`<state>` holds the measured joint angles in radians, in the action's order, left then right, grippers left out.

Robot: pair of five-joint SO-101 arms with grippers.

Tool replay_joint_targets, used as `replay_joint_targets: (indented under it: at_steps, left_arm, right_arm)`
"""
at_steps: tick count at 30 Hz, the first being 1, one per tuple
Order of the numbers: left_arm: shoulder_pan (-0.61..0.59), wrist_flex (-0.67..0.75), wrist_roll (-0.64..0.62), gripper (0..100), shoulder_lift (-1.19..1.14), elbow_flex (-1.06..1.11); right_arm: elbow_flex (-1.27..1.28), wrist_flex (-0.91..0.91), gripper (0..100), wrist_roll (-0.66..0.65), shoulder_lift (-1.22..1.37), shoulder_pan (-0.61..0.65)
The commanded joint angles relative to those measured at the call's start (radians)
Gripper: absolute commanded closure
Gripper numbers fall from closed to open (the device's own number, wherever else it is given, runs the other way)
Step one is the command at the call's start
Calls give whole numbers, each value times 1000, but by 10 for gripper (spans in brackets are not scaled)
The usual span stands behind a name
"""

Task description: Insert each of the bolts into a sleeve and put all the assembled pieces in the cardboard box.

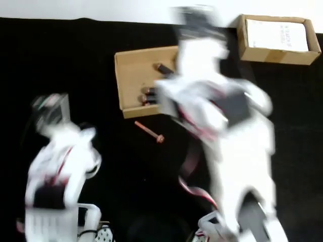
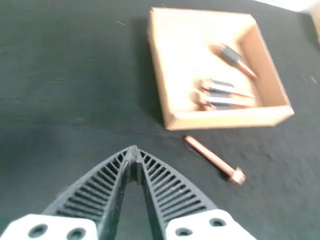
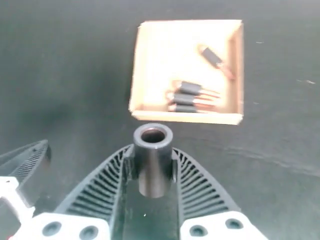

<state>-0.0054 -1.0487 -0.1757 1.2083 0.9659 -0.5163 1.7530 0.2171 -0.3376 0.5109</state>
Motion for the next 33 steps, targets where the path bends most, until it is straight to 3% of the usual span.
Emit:
replay_joint_targets:
  at_steps: [1, 4, 8, 13, 17, 22, 26, 33]
  left_arm:
    - [110, 20, -8, 991, -275, -211]
    - [194, 11, -5, 991, -444, -341]
    - [351, -103, 41, 990, -639, -496]
    - [533, -304, 338, 991, -842, -619]
    - [576, -353, 655, 991, -946, -671]
    - [575, -359, 1056, 991, -974, -707]
    - [572, -364, 1274, 991, -974, -697]
    - [490, -411, 1600, 990, -984, -693]
  right_arm:
    - [145, 8, 991, 32, -237, -125]
    - [274, 7, 991, 64, -381, -274]
    - [429, 7, 991, 71, -555, -561]
    - [595, -74, 991, 64, -774, -918]
    - [731, -168, 991, 51, -987, -1106]
    - [981, -245, 991, -68, -1287, -1207]
    - [1167, -315, 991, -143, -1512, -1221]
    - [1199, -314, 991, -147, -1488, -1222]
